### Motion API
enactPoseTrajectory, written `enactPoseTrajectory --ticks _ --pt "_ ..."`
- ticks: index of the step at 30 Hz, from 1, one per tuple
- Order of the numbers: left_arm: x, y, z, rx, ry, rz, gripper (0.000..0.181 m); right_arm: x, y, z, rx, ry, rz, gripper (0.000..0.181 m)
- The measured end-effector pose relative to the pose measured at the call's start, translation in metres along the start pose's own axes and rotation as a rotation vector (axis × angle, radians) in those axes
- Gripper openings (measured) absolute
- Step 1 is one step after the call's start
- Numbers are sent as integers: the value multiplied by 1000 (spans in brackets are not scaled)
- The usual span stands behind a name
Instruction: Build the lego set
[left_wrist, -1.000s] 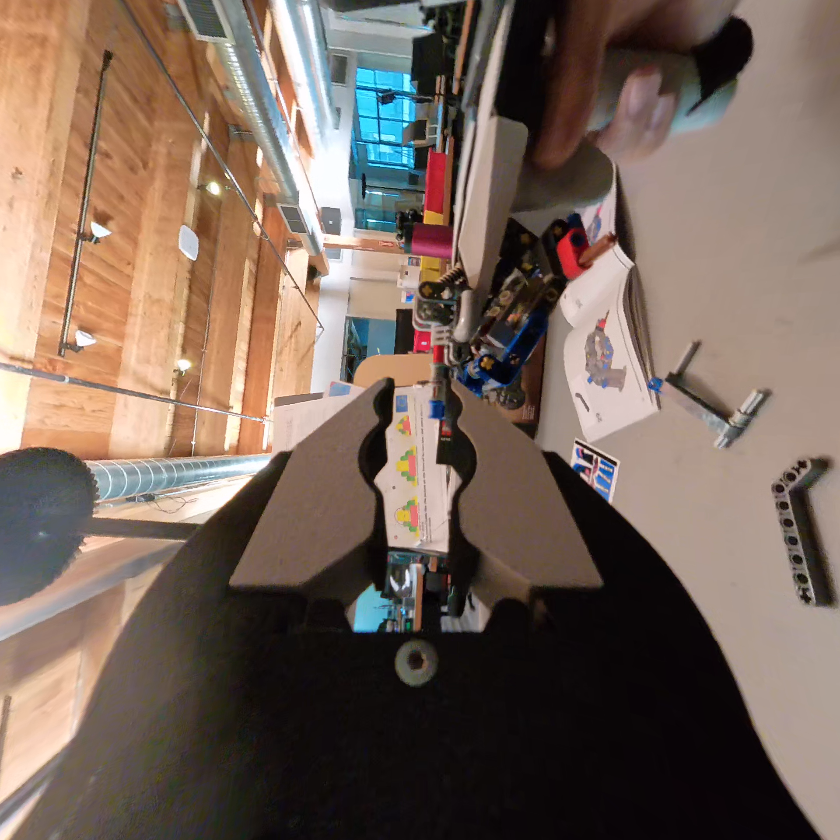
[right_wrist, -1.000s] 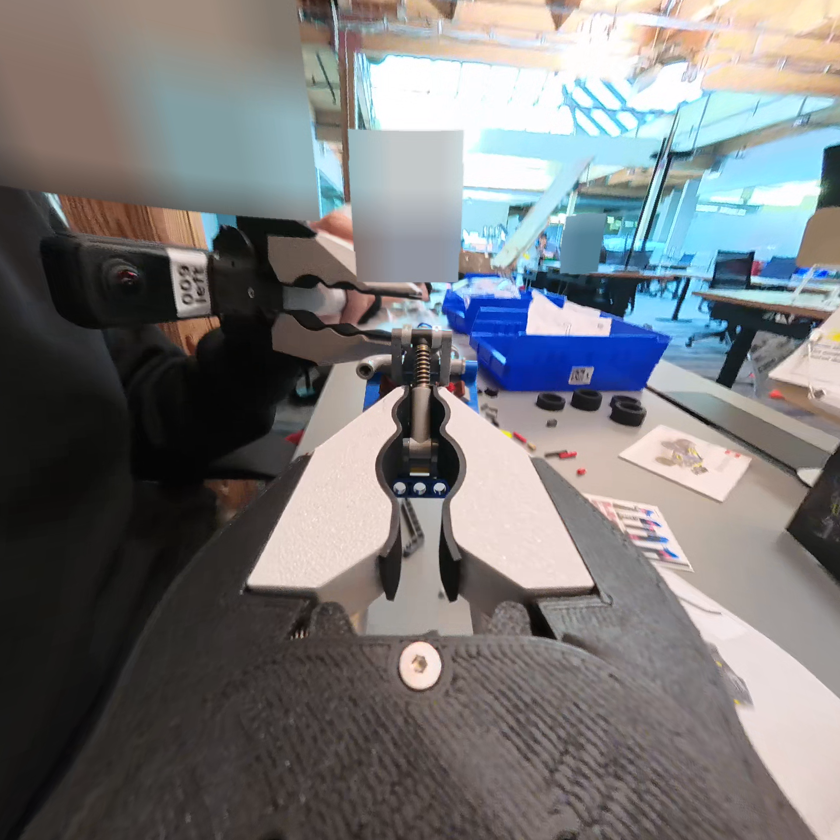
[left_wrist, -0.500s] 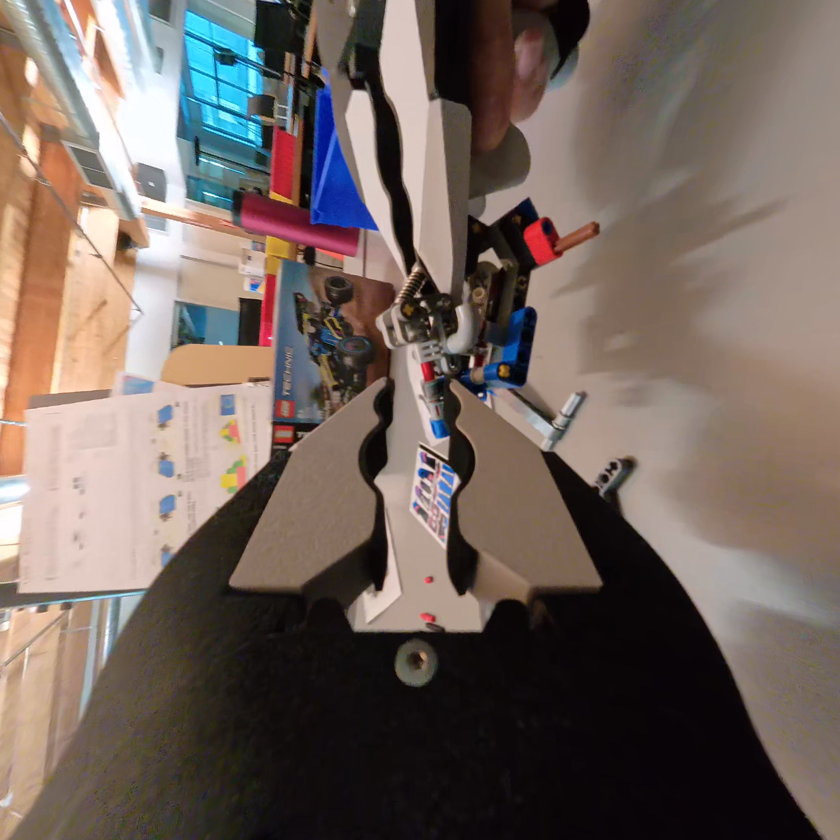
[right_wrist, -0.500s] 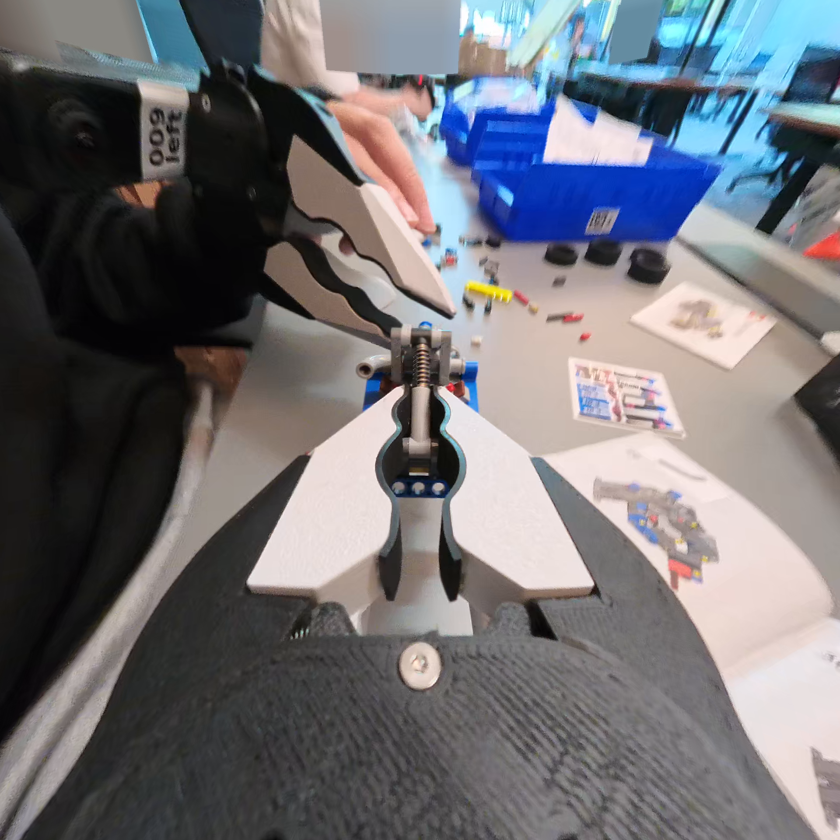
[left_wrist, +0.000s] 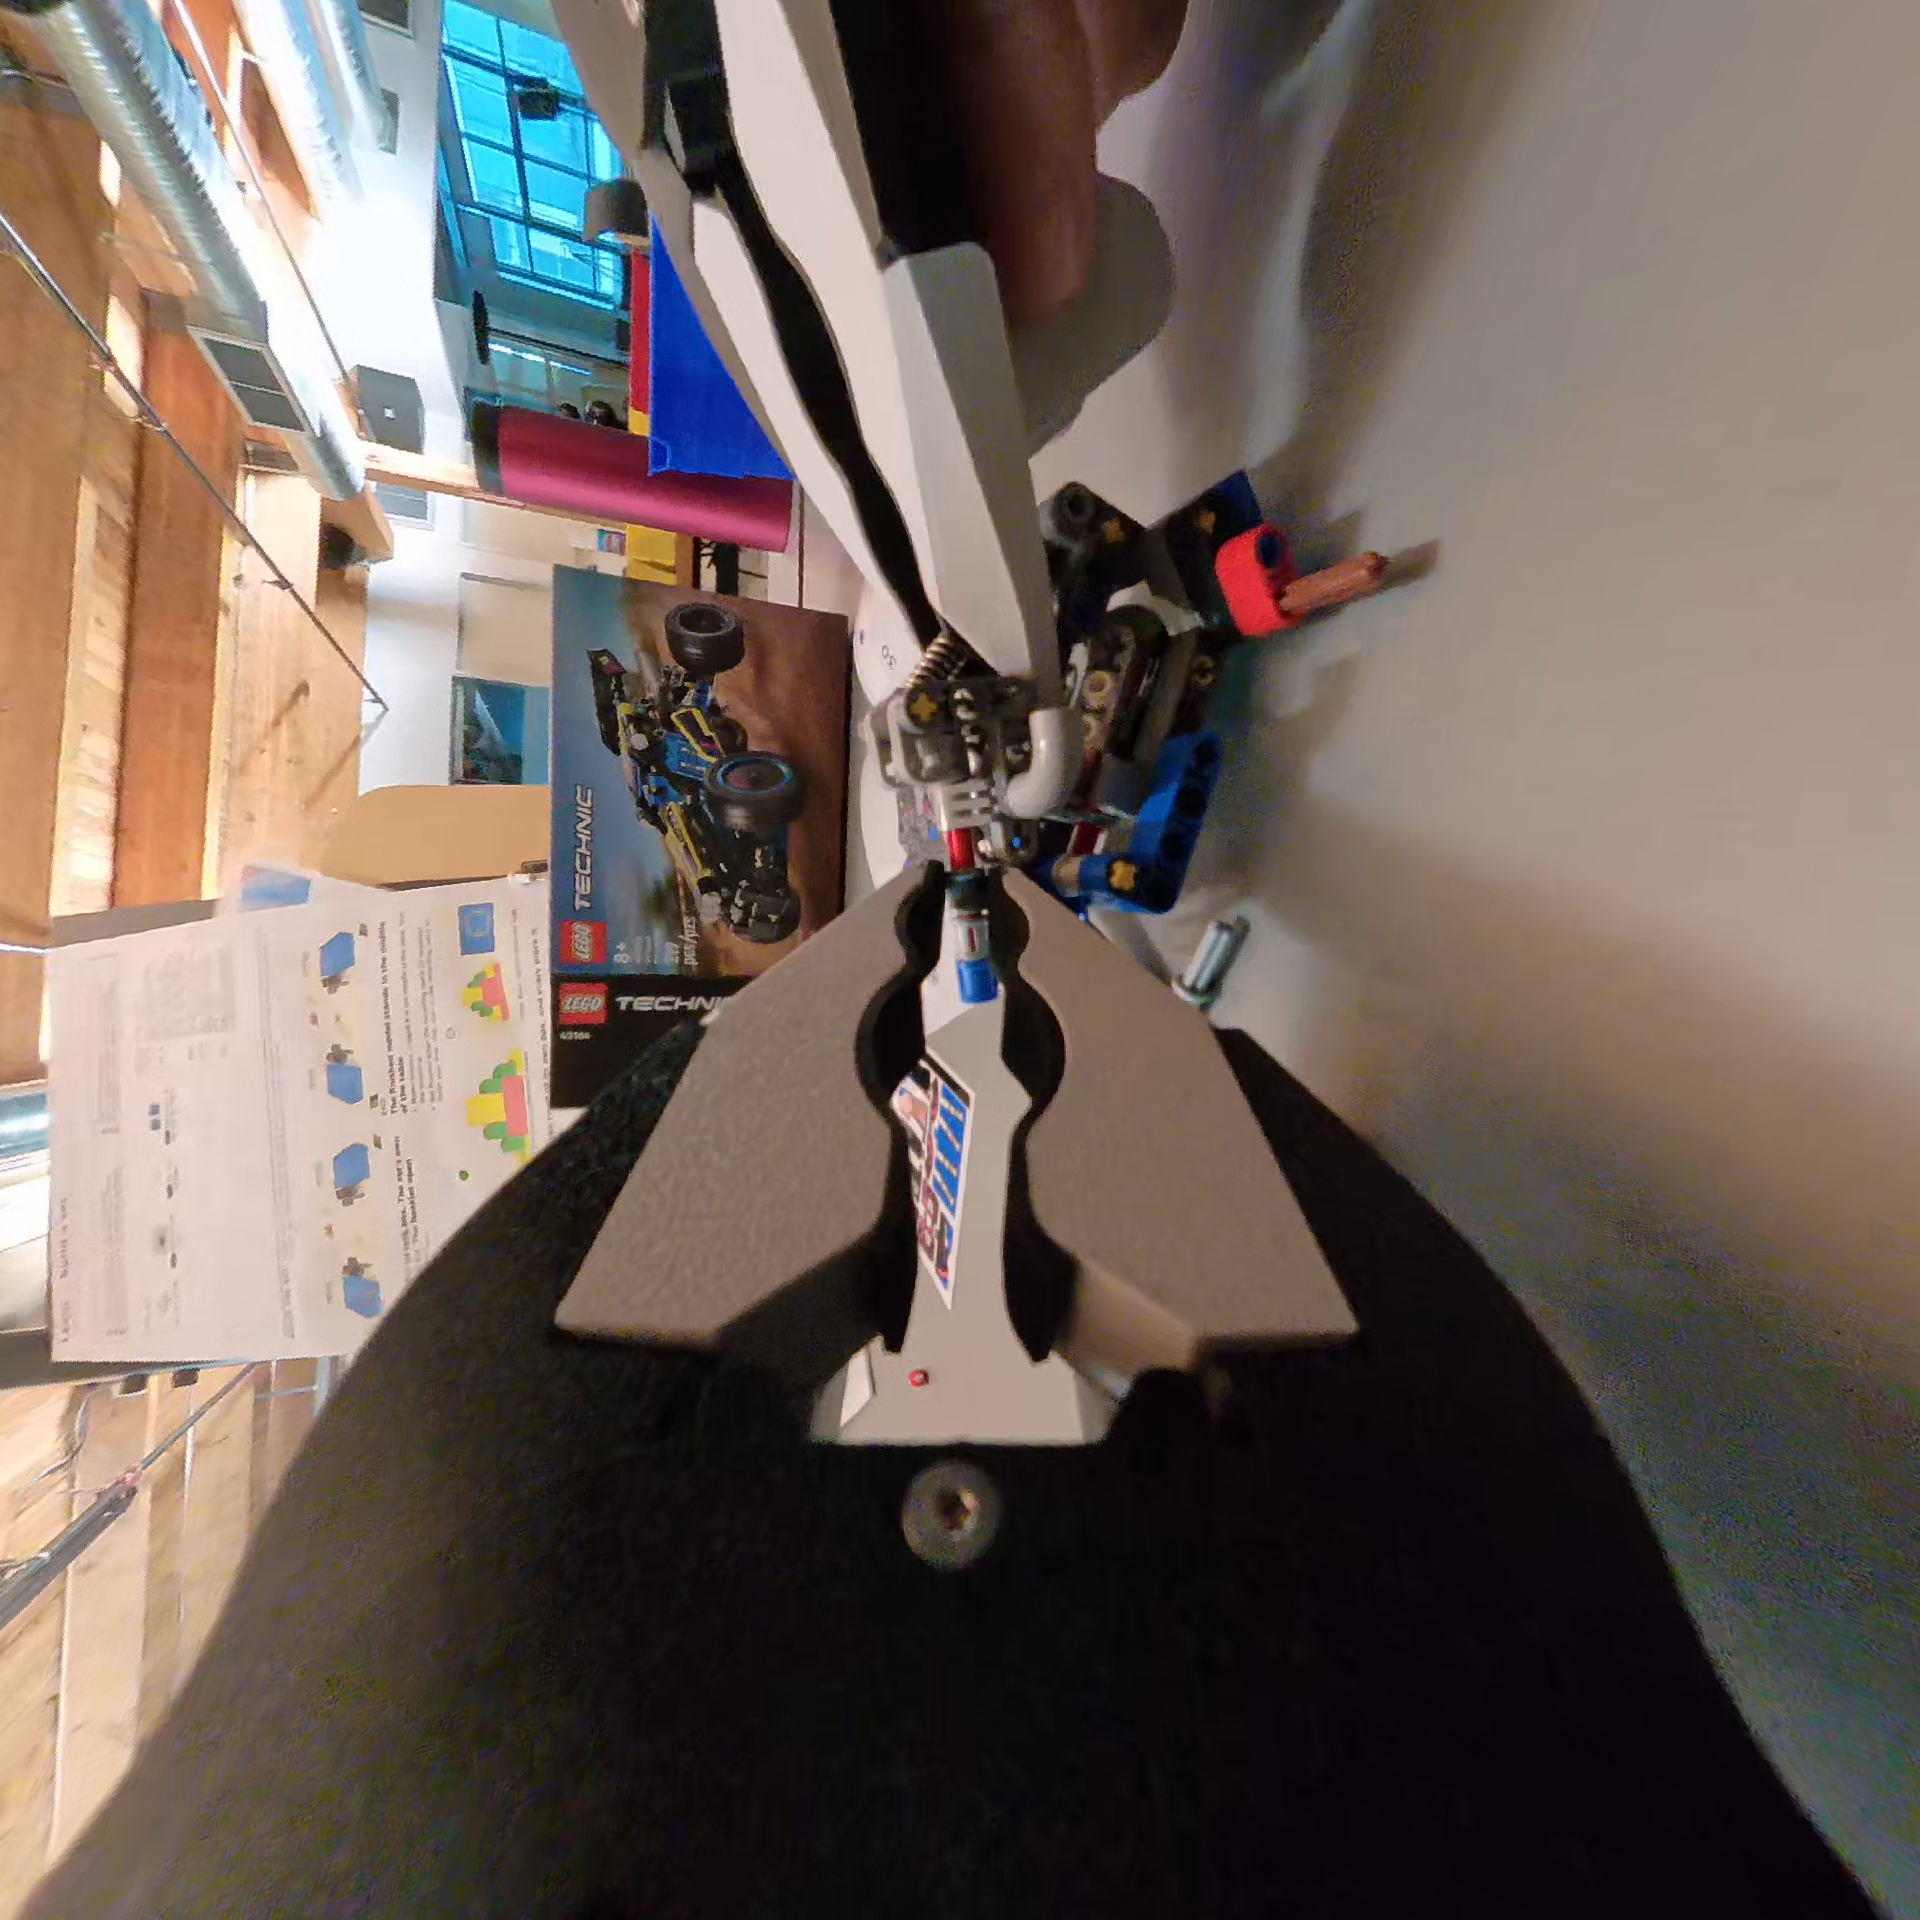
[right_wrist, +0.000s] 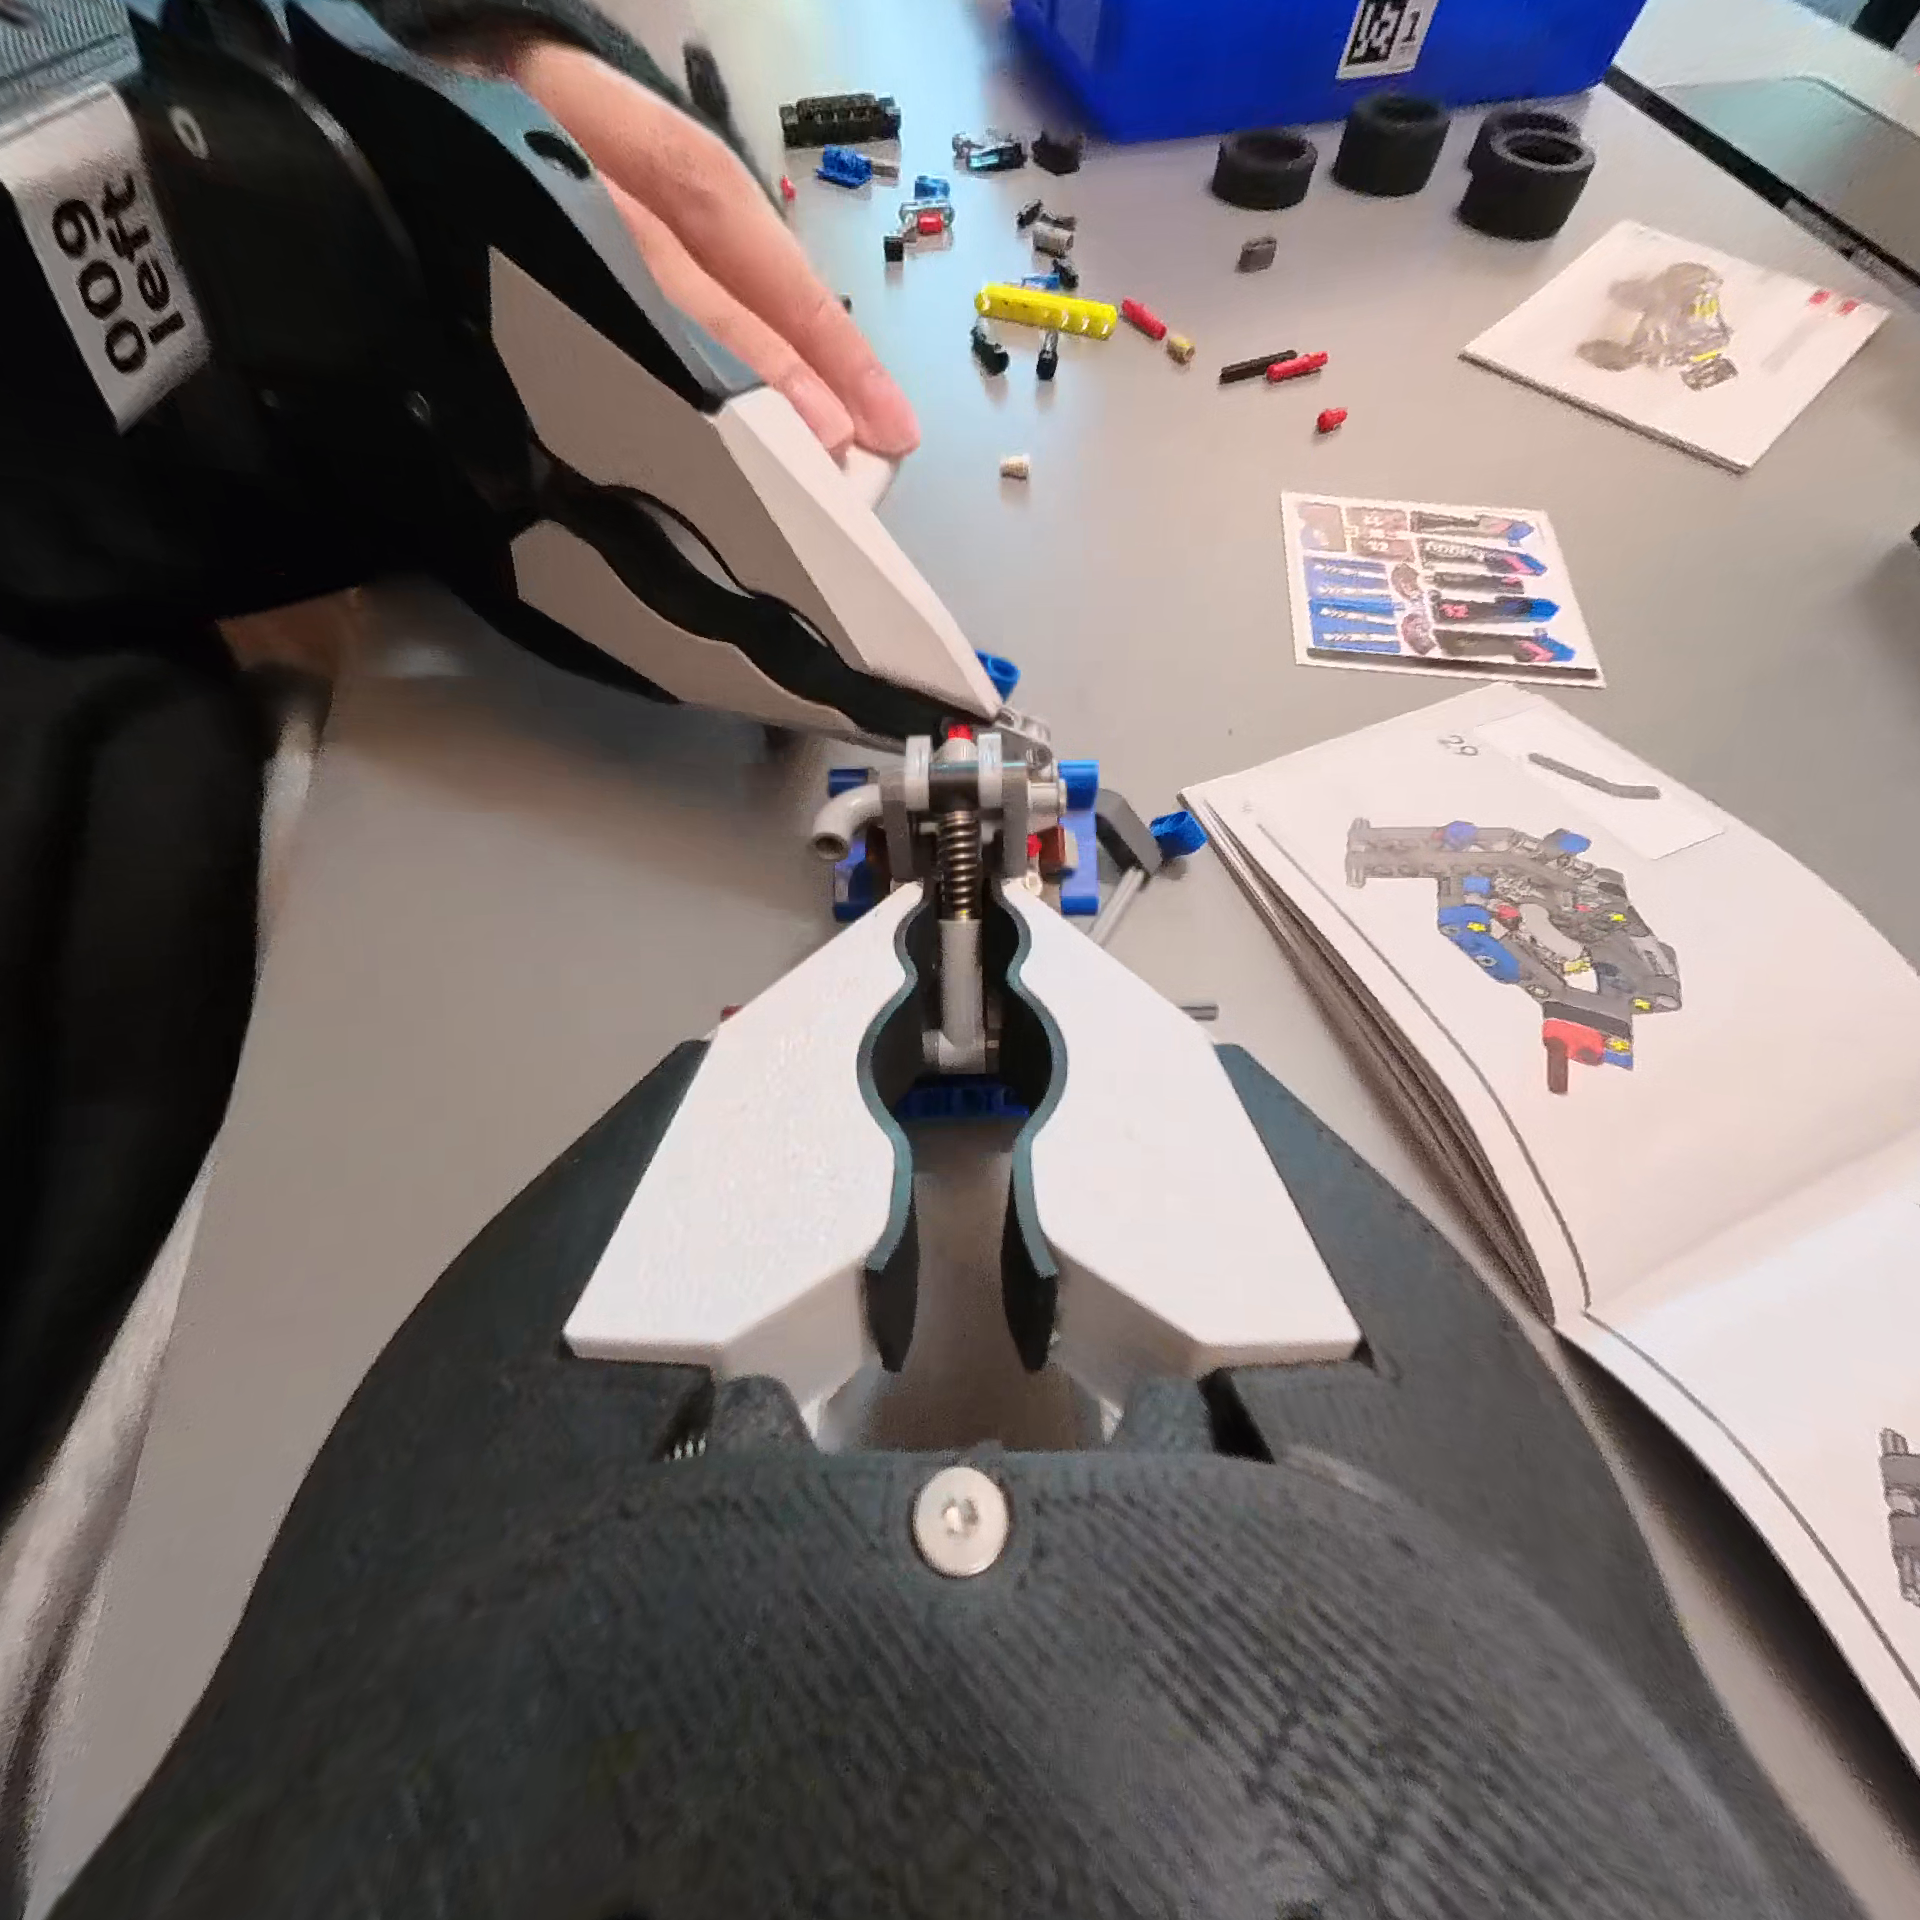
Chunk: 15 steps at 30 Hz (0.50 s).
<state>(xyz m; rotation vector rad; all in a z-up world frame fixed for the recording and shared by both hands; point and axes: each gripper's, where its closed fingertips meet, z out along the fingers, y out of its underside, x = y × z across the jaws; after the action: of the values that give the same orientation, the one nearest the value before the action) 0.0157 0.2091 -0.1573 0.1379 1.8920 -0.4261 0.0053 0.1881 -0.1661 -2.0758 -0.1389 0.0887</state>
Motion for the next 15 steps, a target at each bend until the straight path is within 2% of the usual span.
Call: enactPoseTrajectory --ticks 15 --pt "8 10 3 -54 -9 42 6 3 2 8 -79 64 -49 6"
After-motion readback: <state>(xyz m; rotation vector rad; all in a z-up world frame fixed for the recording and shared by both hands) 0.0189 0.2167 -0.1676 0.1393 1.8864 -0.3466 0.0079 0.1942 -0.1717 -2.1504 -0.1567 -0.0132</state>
